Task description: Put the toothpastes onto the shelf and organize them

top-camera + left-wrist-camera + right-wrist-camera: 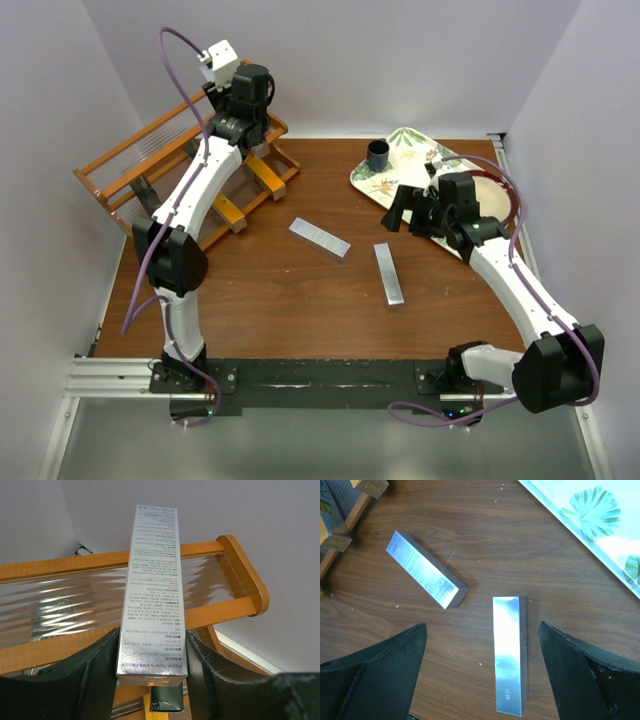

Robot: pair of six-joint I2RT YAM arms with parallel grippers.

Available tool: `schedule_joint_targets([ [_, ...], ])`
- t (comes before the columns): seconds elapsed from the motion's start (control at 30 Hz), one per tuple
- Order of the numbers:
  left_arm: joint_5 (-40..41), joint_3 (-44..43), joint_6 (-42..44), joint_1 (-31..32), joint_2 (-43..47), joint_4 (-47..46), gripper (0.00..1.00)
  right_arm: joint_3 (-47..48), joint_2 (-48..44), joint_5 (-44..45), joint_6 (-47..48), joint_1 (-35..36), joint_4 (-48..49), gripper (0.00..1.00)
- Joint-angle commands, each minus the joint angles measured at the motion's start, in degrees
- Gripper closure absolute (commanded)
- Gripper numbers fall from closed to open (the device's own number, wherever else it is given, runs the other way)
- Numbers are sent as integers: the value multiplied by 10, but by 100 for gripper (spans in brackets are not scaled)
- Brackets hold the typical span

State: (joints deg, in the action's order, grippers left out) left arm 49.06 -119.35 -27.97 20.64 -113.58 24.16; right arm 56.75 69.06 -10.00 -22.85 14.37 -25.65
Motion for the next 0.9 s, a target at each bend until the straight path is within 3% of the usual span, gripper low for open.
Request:
schedule_joint_targets([
  [0.0, -7, -2, -12, -3, 4, -38, 45, 7, 1, 3, 11, 3, 9, 2],
  [0.47, -27, -1, -18, -1, -1, -50, 27, 7, -1, 3, 12, 3, 7, 2],
  [0.87, -53, -4, -17, 3, 0, -73, 24, 8, -2, 2, 12, 3, 6, 2],
])
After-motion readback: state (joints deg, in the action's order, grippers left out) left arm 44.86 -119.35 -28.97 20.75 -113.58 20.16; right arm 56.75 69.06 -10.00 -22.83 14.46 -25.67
